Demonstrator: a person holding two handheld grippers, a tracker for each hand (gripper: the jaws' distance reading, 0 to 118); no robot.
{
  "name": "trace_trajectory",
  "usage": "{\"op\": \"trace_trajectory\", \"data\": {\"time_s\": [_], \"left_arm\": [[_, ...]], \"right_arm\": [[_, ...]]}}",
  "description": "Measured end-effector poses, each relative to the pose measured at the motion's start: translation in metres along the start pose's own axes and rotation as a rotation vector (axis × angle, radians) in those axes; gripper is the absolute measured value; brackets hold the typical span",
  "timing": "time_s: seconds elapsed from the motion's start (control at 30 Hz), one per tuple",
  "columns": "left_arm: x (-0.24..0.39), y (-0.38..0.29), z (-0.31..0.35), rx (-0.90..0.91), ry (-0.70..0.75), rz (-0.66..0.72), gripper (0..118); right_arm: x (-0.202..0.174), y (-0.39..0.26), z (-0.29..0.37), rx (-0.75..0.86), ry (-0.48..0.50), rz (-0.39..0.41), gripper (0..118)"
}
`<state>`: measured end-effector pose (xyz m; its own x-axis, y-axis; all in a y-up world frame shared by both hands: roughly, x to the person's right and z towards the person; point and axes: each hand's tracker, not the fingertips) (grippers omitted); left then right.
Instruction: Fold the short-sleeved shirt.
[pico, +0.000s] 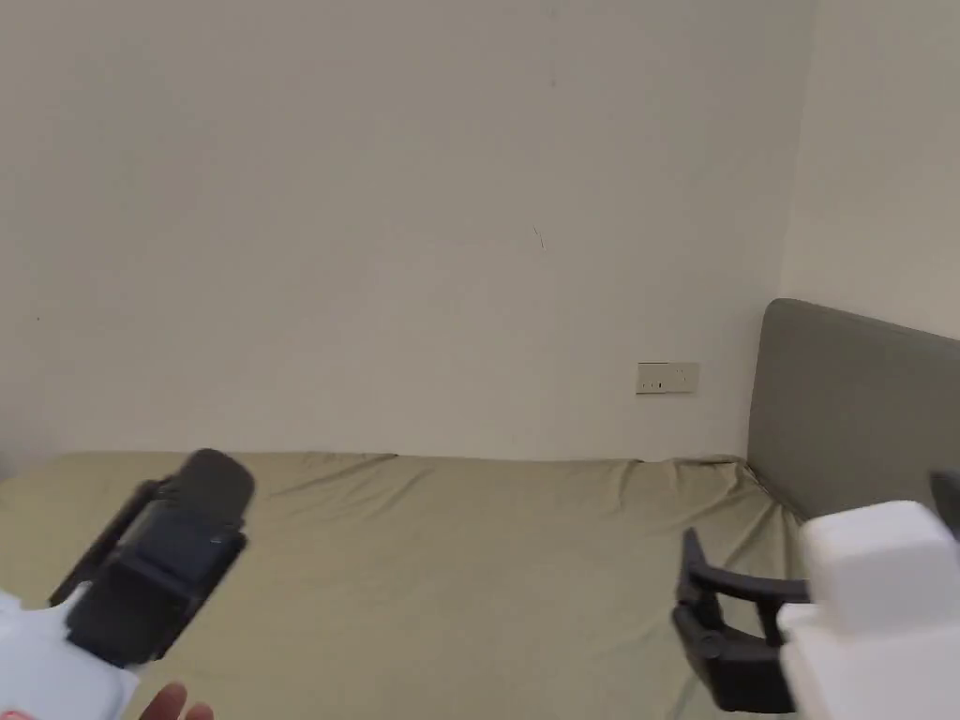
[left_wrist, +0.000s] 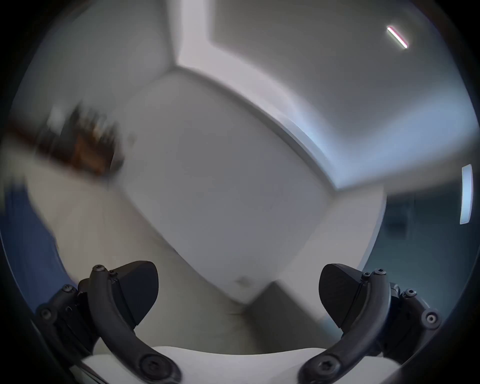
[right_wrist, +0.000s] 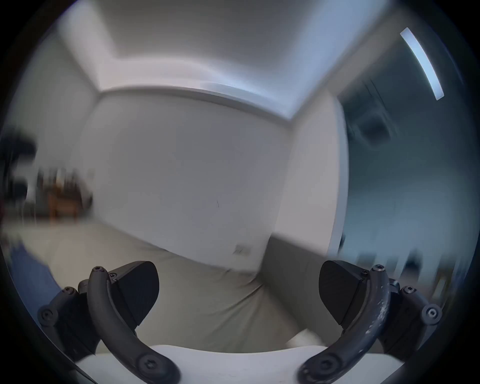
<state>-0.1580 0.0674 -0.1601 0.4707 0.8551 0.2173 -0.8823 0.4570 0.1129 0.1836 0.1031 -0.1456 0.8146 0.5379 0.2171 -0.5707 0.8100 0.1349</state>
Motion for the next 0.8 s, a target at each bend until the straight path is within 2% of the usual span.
{"op": "trace_trajectory", "data": {"time_s": [0.07,0.13,0.17,0.2,0.23,0.3,0.33,0.4,0.47,0.57,0.63,0.7,0.73,0.8], "left_arm": [[-0.036,-0.002,-0.006,-0.037,0.021,0.296,118],[-0.066,-0.014,-0.003,-0.034,0.115,0.532,118],[-0.083,-0.021,-0.002,-0.041,0.141,0.656,118],[-0.1,-0.029,-0.001,-0.056,0.143,0.8,118],[-0.114,-0.039,0.001,-0.072,0.162,0.948,118],[-0.137,-0.061,0.007,-0.074,0.191,1.206,118],[-0.145,-0.069,0.009,-0.059,0.206,1.258,118],[-0.156,-0.078,0.013,-0.041,0.246,1.278,118],[-0.159,-0.079,0.015,-0.036,0.266,1.274,118],[-0.155,-0.073,0.008,-0.058,0.23,1.245,118],[-0.141,-0.058,0.0,-0.098,0.211,1.074,118],[-0.118,-0.038,-0.011,-0.128,0.163,0.768,118],[-0.102,-0.027,-0.017,-0.15,0.141,0.611,118],[-0.055,-0.013,-0.028,-0.204,0.073,0.264,118]], "right_arm": [[-0.03,0.01,0.004,0.096,-0.033,0.334,118],[-0.059,0.008,0.009,0.199,-0.054,0.661,118],[-0.07,0.002,0.009,0.252,-0.077,0.791,118],[-0.08,-0.002,0.012,0.294,-0.047,0.891,118],[-0.086,-0.007,0.013,0.322,0.006,0.943,118],[-0.096,-0.013,0.015,0.321,0.152,0.968,118],[-0.097,-0.017,0.015,0.303,0.187,0.969,118],[-0.101,-0.026,0.017,0.293,0.224,0.999,118],[-0.103,-0.032,0.017,0.297,0.206,0.982,118],[-0.096,-0.034,0.015,0.26,0.242,0.917,118],[-0.091,-0.035,0.01,0.264,0.229,0.808,118],[-0.078,-0.026,0.004,0.18,0.234,0.587,118],[-0.069,-0.022,0.002,0.146,0.253,0.447,118],[-0.046,-0.018,-0.007,0.076,0.291,0.097,118]]}}
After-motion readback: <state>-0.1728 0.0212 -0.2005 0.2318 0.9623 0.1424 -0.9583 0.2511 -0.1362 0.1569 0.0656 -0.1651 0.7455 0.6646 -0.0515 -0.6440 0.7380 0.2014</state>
